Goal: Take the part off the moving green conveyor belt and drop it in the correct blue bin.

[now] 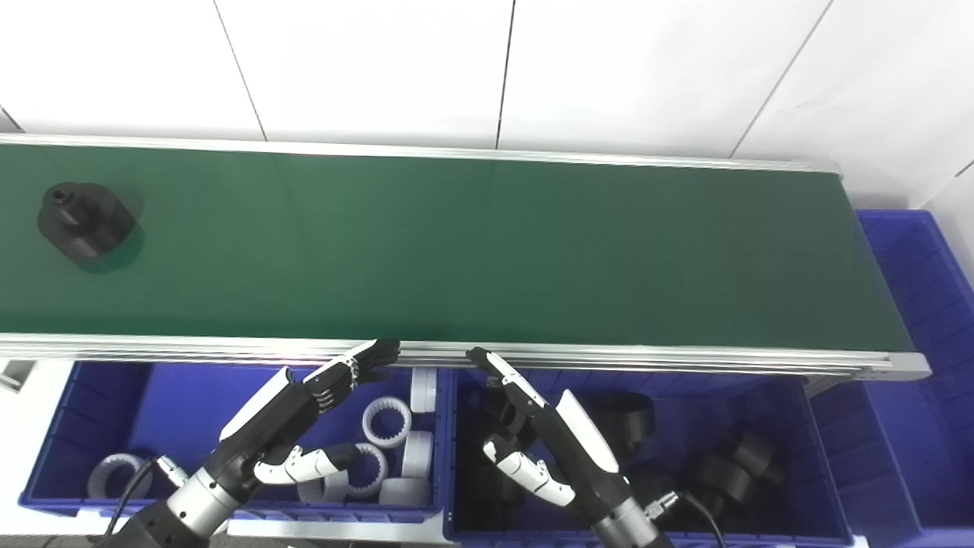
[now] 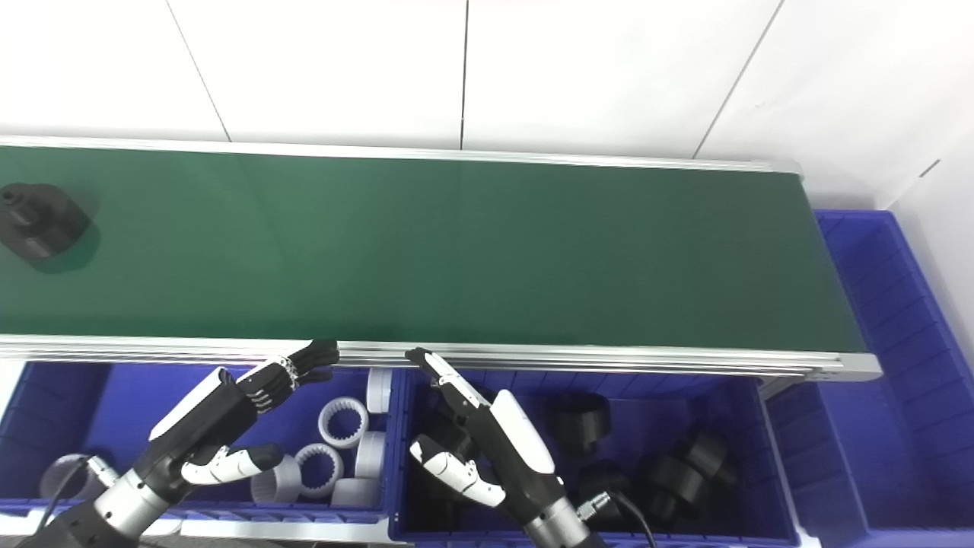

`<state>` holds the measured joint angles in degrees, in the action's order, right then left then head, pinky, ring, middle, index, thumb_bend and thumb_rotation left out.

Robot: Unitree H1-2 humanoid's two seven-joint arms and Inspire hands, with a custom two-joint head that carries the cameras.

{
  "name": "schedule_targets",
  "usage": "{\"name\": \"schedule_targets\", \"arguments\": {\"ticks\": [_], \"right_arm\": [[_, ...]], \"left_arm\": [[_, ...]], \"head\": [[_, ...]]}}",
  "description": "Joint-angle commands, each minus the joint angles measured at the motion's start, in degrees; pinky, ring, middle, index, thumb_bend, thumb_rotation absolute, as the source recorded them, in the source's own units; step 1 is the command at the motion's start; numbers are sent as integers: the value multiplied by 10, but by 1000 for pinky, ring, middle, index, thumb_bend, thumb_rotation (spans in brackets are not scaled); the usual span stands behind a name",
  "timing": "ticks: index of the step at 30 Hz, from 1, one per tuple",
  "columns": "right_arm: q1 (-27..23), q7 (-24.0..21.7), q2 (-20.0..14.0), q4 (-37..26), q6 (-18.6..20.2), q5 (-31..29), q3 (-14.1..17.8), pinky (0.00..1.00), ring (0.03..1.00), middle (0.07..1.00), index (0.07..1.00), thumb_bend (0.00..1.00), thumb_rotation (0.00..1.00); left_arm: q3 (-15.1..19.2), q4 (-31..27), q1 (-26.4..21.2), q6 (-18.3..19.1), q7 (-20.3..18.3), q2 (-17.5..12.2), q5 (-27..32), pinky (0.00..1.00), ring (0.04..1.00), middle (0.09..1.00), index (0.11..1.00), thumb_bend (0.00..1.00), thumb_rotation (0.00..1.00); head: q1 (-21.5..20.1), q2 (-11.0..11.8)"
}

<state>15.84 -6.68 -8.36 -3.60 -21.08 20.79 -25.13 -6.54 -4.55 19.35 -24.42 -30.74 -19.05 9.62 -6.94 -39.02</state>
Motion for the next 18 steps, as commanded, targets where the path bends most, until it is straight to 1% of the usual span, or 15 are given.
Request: {"name": "schedule_targets", "arguments": {"ticks": [1, 6, 8, 9, 11, 12, 13, 14, 15, 16, 17, 18], "right_arm": [[-2, 2, 4, -18, -22, -5, 2, 871, 936, 964, 950, 423, 966], [-2, 2, 4, -18, -22, -4, 3, 868, 936, 964, 951, 427, 971], [-3, 3, 4, -15, -24, -4, 3, 868, 934, 962, 950, 430, 982], [-3, 3, 3, -12, -27, -4, 3, 869, 935, 962, 950, 430, 983], [-3, 6, 2, -2, -34, -4, 3, 871, 935, 962, 950, 432, 986], [-4, 10, 1, 7, -42, -2, 3, 872, 935, 962, 950, 433, 987], [-6, 15, -1, 19, -49, 0, 2, 870, 934, 961, 950, 431, 990], [-7, 20, -3, 29, -54, 1, 0, 871, 935, 960, 953, 429, 991], [-10, 28, -6, 42, -57, 0, -5, 871, 935, 959, 954, 428, 989], [-13, 34, -9, 51, -58, -2, -9, 866, 933, 957, 951, 423, 971], [-17, 43, -13, 61, -58, -4, -15, 858, 928, 955, 948, 421, 960], [-21, 50, -16, 68, -58, -6, -21, 856, 927, 955, 947, 421, 958]], "left_arm": [[5, -15, 0, -24, 4, -7, 2, 893, 937, 938, 921, 436, 633], [4, -13, 0, -24, 3, -8, 3, 896, 939, 940, 925, 438, 647], [2, -11, 1, -23, 3, -7, 3, 899, 940, 938, 922, 442, 639], [2, -9, 1, -23, 4, -6, 2, 900, 941, 938, 922, 445, 640], [2, -3, 1, -24, 2, -3, -2, 901, 941, 938, 921, 452, 644], [3, 3, 0, -24, -2, 2, -1, 900, 941, 938, 921, 451, 639], [4, 10, -2, -25, -6, 5, -5, 897, 935, 936, 918, 448, 613], [6, 16, -4, -25, -9, 8, -10, 881, 924, 932, 915, 448, 588], [8, 26, -7, -25, -11, 13, -16, 865, 916, 928, 910, 454, 576], [10, 33, -9, -25, -13, 18, -21, 838, 898, 915, 897, 469, 565], [12, 43, -12, -25, -13, 22, -29, 822, 888, 907, 889, 478, 568], [14, 49, -13, -25, -12, 26, -36, 819, 887, 906, 888, 480, 570]], "head": [[1, 0], [4, 1], [9, 4], [14, 10], [27, 33], [37, 54], [47, 76], [49, 81], [65, 113], [68, 117], [81, 142], [81, 142]]}}
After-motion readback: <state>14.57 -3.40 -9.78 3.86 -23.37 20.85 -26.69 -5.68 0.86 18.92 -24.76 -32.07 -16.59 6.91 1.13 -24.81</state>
